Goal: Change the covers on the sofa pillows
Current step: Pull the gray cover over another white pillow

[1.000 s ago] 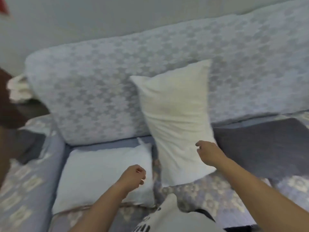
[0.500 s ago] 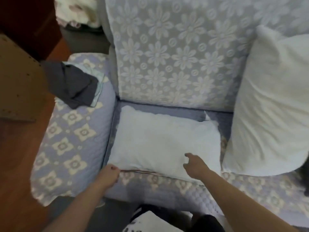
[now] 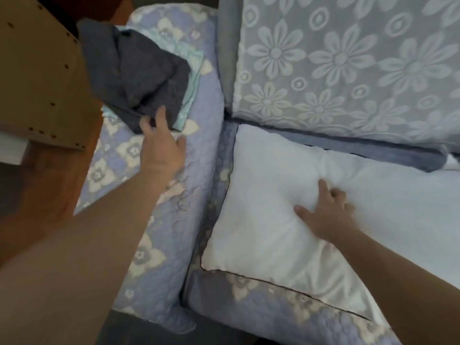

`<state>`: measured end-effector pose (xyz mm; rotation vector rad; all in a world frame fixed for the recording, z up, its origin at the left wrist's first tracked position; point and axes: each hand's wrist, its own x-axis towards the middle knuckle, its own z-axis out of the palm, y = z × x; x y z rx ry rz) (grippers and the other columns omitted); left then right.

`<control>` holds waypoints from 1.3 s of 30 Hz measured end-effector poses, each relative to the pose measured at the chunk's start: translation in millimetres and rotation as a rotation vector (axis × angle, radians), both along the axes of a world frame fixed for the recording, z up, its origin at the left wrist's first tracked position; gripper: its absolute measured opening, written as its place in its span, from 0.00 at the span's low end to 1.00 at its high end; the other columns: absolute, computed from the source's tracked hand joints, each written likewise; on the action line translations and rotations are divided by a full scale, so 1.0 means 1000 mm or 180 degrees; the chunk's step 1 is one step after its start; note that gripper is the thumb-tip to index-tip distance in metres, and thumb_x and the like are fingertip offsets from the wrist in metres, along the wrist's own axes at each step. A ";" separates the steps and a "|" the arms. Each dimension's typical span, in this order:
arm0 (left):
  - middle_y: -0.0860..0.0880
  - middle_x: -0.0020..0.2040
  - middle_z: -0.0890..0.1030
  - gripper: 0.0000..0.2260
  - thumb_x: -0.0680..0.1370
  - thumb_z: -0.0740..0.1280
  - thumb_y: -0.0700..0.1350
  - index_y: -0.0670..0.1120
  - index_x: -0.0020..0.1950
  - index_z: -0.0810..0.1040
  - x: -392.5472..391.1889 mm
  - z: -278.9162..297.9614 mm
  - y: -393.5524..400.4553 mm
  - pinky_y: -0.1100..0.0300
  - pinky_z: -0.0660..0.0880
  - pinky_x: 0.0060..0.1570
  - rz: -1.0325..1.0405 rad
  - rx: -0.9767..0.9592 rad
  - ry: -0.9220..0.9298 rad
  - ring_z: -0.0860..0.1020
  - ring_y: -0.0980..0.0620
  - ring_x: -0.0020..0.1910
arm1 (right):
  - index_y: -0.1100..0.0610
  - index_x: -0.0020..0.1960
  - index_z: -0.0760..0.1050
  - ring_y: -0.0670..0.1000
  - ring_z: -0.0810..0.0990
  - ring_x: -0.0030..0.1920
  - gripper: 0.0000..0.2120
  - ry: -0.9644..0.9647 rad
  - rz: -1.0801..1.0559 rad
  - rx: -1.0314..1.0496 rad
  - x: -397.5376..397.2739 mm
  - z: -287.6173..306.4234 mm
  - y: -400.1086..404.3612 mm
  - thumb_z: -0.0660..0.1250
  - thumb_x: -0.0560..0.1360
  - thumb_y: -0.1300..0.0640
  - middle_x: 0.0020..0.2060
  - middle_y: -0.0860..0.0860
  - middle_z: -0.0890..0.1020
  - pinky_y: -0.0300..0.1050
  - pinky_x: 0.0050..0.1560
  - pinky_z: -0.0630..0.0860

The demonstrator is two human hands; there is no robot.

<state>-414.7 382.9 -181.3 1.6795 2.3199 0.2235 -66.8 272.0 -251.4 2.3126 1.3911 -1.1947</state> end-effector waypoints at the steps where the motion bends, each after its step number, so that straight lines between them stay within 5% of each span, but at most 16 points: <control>1: 0.38 0.76 0.57 0.32 0.81 0.66 0.51 0.48 0.81 0.54 -0.004 -0.003 0.012 0.46 0.71 0.47 0.0064 -0.0038 0.0091 0.76 0.32 0.54 | 0.43 0.81 0.42 0.66 0.55 0.75 0.47 -0.0028 -0.0018 0.0015 0.001 -0.005 0.002 0.65 0.74 0.32 0.78 0.55 0.51 0.61 0.75 0.55; 8: 0.33 0.67 0.69 0.18 0.85 0.59 0.47 0.39 0.71 0.71 -0.036 0.003 0.051 0.41 0.70 0.59 0.0116 -0.0385 0.0350 0.73 0.29 0.57 | 0.44 0.81 0.45 0.64 0.57 0.75 0.47 0.0071 -0.0081 -0.0061 0.008 -0.005 0.016 0.68 0.73 0.33 0.76 0.57 0.54 0.57 0.76 0.54; 12: 0.37 0.68 0.68 0.16 0.85 0.59 0.47 0.35 0.64 0.76 -0.021 0.057 0.031 0.55 0.68 0.57 0.0472 0.0151 -0.0206 0.72 0.38 0.54 | 0.48 0.82 0.42 0.63 0.53 0.78 0.47 0.0203 0.0017 -0.0327 0.008 0.020 0.012 0.67 0.75 0.36 0.79 0.59 0.48 0.56 0.78 0.53; 15: 0.40 0.63 0.75 0.12 0.84 0.62 0.47 0.39 0.56 0.80 0.001 0.145 -0.010 0.47 0.69 0.60 0.0686 0.0924 -0.0440 0.71 0.37 0.61 | 0.48 0.82 0.40 0.59 0.49 0.80 0.48 0.0784 -0.0096 -0.0498 0.014 0.086 0.002 0.69 0.76 0.40 0.81 0.54 0.43 0.55 0.78 0.58; 20: 0.41 0.42 0.77 0.12 0.85 0.61 0.48 0.42 0.46 0.75 0.041 0.312 -0.083 0.54 0.71 0.42 0.0555 0.1198 -0.1951 0.75 0.49 0.40 | 0.40 0.81 0.49 0.54 0.67 0.75 0.40 0.1909 -0.0684 -0.0157 0.020 0.241 -0.042 0.69 0.78 0.43 0.80 0.46 0.57 0.51 0.75 0.64; 23: 0.43 0.41 0.78 0.13 0.85 0.62 0.50 0.43 0.47 0.77 0.062 0.390 -0.102 0.45 0.75 0.43 -0.0131 0.1118 -0.1992 0.78 0.45 0.42 | 0.37 0.76 0.61 0.42 0.77 0.64 0.30 0.2470 -0.0692 0.0354 0.013 0.325 -0.073 0.69 0.78 0.47 0.75 0.42 0.67 0.37 0.61 0.73; 26: 0.44 0.35 0.75 0.17 0.84 0.61 0.52 0.42 0.43 0.74 0.098 0.451 -0.110 0.54 0.69 0.35 -0.0850 0.1058 -0.1761 0.74 0.49 0.34 | 0.38 0.74 0.61 0.34 0.75 0.64 0.35 0.3253 -0.0267 0.0761 -0.002 0.413 -0.100 0.74 0.74 0.54 0.71 0.39 0.72 0.32 0.60 0.73; 28: 0.44 0.34 0.74 0.18 0.84 0.61 0.52 0.40 0.42 0.73 0.125 0.469 -0.112 0.58 0.65 0.32 -0.1129 0.1032 -0.1785 0.73 0.50 0.33 | 0.37 0.77 0.55 0.35 0.71 0.69 0.42 0.2883 0.0373 0.1066 -0.013 0.428 -0.107 0.77 0.73 0.51 0.70 0.32 0.71 0.34 0.66 0.70; 30: 0.45 0.35 0.76 0.16 0.84 0.60 0.51 0.42 0.42 0.74 0.155 0.480 -0.117 0.59 0.66 0.33 -0.1295 0.1032 -0.1884 0.75 0.52 0.34 | 0.40 0.77 0.58 0.44 0.73 0.68 0.41 0.1828 0.0623 0.1876 -0.003 0.426 -0.109 0.73 0.69 0.42 0.67 0.38 0.74 0.45 0.68 0.70; 34: 0.51 0.40 0.84 0.13 0.84 0.62 0.52 0.50 0.45 0.81 0.192 0.486 -0.123 0.58 0.76 0.42 -0.0820 0.0869 -0.2977 0.83 0.54 0.40 | 0.49 0.71 0.70 0.51 0.74 0.60 0.26 0.0430 -0.0388 0.3187 0.059 0.437 -0.108 0.71 0.75 0.52 0.58 0.50 0.74 0.41 0.65 0.66; 36: 0.48 0.43 0.86 0.14 0.84 0.63 0.52 0.50 0.44 0.84 0.206 0.489 -0.128 0.51 0.80 0.50 -0.0438 0.0657 -0.3721 0.85 0.50 0.45 | 0.47 0.67 0.73 0.47 0.75 0.60 0.23 0.0533 -0.0833 0.3535 0.085 0.459 -0.115 0.71 0.74 0.49 0.57 0.47 0.75 0.43 0.65 0.69; 39: 0.44 0.48 0.87 0.12 0.84 0.64 0.50 0.48 0.49 0.85 0.232 0.498 -0.136 0.45 0.79 0.59 -0.0464 0.0412 -0.4127 0.85 0.45 0.51 | 0.37 0.69 0.68 0.35 0.71 0.66 0.32 0.1776 -0.0299 0.2982 0.083 0.492 -0.126 0.71 0.66 0.37 0.64 0.33 0.73 0.38 0.68 0.68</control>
